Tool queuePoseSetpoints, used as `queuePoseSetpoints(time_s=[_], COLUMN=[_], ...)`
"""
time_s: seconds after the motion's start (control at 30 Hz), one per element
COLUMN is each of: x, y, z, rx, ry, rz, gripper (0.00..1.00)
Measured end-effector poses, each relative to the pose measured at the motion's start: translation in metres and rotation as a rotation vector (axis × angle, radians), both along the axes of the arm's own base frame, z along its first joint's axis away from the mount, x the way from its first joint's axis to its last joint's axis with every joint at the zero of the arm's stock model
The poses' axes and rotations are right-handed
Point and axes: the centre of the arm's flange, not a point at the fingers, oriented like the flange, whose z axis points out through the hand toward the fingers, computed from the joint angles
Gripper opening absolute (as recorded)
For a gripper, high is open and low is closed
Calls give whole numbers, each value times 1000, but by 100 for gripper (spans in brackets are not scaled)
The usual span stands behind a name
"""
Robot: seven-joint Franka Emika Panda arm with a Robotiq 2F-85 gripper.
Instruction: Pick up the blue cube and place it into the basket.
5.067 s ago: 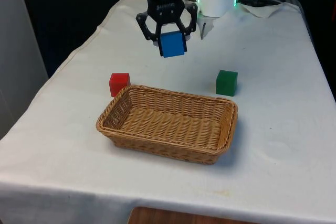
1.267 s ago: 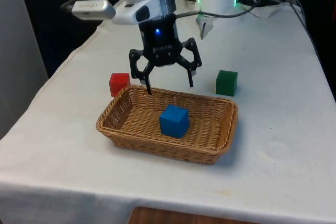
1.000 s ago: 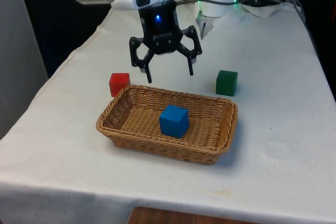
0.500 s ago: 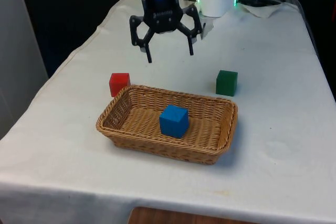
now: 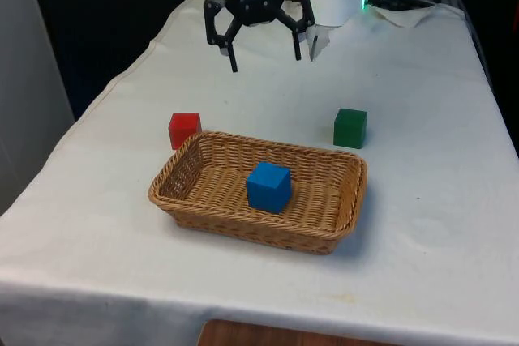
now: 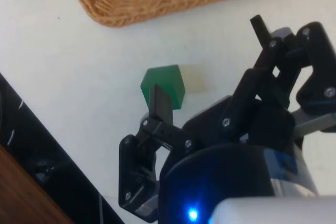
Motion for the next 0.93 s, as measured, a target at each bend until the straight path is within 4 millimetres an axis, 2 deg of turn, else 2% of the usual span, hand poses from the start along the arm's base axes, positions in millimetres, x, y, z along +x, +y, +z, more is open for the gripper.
queuePoseSetpoints(time_s=[0.93], x=[-49], y=[8], z=[14], rx=[29], ry=[15], rz=[2], gripper=[100])
